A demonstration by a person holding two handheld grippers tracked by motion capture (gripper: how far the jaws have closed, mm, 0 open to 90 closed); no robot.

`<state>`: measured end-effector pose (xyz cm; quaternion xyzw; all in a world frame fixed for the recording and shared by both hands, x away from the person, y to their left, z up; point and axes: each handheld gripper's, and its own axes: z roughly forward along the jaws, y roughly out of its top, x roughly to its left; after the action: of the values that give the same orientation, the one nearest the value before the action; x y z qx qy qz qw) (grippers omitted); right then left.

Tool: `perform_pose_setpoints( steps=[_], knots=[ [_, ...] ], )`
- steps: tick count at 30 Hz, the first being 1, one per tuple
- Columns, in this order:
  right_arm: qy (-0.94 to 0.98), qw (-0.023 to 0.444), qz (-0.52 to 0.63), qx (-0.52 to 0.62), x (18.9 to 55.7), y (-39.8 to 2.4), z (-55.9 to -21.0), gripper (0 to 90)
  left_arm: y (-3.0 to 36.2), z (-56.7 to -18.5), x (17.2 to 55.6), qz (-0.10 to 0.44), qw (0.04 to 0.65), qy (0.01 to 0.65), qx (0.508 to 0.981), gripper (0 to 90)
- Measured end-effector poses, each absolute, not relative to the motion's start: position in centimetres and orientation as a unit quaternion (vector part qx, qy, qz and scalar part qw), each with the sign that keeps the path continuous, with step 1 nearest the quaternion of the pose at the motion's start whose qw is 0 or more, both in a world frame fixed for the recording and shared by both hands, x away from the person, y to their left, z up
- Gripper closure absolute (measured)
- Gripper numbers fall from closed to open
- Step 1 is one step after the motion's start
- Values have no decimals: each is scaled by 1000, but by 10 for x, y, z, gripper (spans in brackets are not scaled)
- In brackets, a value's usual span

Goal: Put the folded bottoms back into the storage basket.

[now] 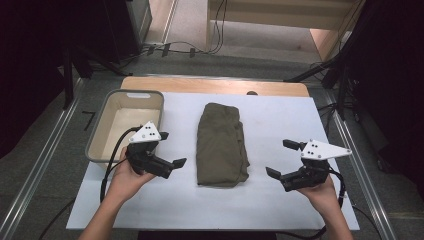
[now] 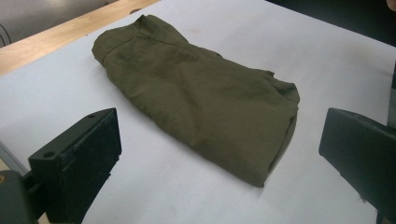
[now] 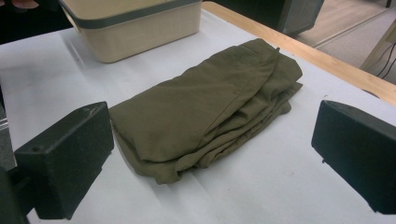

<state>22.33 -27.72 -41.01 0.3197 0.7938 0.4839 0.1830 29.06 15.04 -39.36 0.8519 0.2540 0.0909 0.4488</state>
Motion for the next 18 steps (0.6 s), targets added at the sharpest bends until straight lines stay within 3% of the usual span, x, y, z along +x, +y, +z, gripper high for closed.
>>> perform_pose_setpoints(
  steps=[18],
  knots=[
    [791,190,491,312,222,-277,-409,0,155,-392,289,94,452,256,849,0]
  ],
)
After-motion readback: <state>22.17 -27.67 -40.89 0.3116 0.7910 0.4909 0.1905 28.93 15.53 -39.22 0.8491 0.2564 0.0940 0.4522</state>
